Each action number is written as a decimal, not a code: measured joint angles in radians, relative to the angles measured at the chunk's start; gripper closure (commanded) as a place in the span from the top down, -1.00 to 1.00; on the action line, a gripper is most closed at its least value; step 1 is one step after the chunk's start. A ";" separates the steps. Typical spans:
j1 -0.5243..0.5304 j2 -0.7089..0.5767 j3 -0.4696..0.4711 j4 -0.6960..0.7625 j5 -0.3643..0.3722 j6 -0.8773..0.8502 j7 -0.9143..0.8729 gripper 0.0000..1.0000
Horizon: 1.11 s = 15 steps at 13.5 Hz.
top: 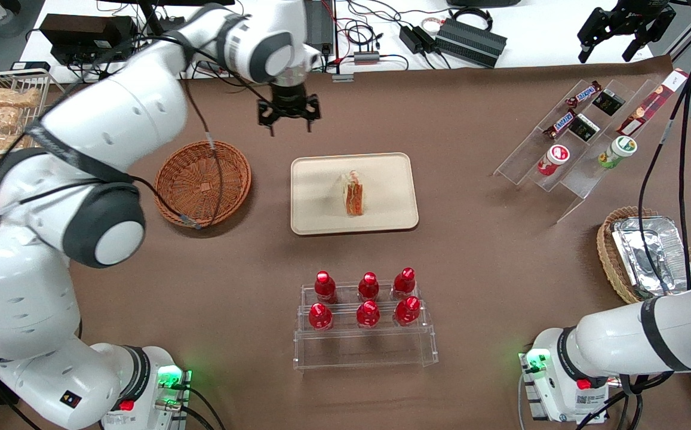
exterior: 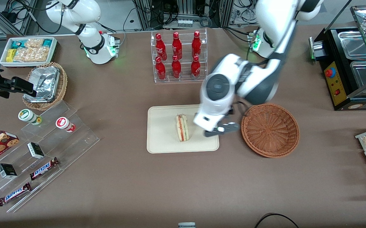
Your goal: Place sandwich from basket to tray
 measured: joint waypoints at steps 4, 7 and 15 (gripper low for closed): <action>0.142 -0.173 0.004 -0.195 0.000 0.000 0.249 1.00; 0.213 -0.280 0.005 -0.303 0.000 -0.001 0.414 1.00; 0.449 -0.493 0.008 -0.341 0.000 -0.182 0.826 1.00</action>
